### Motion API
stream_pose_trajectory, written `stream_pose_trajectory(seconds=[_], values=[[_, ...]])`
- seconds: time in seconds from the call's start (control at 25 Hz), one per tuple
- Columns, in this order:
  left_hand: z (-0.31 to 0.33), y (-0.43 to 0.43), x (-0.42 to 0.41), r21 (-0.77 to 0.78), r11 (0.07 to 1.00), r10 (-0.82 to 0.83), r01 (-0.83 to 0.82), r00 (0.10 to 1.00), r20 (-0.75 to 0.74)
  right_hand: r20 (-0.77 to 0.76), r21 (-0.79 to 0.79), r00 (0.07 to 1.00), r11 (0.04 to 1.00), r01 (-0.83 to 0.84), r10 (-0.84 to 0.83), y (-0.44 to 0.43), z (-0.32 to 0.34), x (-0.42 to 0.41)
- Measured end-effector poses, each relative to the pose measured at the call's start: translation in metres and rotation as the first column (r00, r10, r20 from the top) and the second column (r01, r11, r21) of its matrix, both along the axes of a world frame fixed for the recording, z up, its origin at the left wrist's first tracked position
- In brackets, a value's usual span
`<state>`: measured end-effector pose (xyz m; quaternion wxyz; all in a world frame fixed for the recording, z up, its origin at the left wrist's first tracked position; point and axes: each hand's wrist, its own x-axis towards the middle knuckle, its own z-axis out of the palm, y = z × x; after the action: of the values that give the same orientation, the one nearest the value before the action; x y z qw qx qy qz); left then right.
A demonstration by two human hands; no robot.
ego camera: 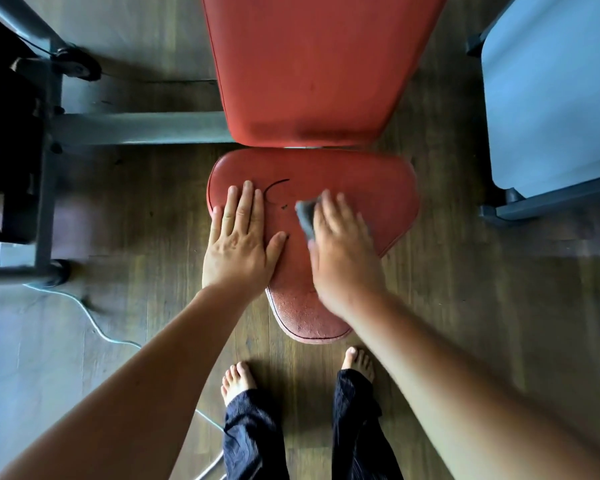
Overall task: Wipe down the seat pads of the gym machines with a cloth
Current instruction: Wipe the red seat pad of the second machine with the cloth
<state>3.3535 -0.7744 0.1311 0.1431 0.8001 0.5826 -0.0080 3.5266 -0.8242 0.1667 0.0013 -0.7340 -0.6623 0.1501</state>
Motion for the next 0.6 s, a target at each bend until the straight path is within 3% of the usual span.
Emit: stream_pose_trajectory(seconds=[0.12,0.28,0.4,0.52,0.6], values=[[-0.001,0.000,0.000,-0.003,1.000,-0.002,0.002,1.000,-0.004,-0.031,-0.009,0.988,0.989,-0.149,0.149,-0.018,0.003,0.022],[-0.003,0.000,0.000,-0.004,1.000,-0.004,0.004,1.000,-0.009,0.112,-0.013,0.988,0.994,0.105,-0.103,0.091,-0.014,0.093],[-0.001,0.000,-0.001,-0.006,1.000,-0.003,0.003,1.000,-0.005,0.070,0.026,0.970,0.972,0.232,-0.233,0.063,-0.015,0.058],[0.003,0.001,-0.001,-0.011,1.000,0.000,0.000,1.000,-0.017,-0.042,-0.004,0.997,0.998,0.066,-0.066,-0.024,0.000,0.014],[0.004,0.001,-0.001,-0.032,0.999,-0.003,0.002,1.000,-0.023,-0.023,-0.002,0.999,1.000,-0.024,0.024,-0.009,-0.004,0.031]])
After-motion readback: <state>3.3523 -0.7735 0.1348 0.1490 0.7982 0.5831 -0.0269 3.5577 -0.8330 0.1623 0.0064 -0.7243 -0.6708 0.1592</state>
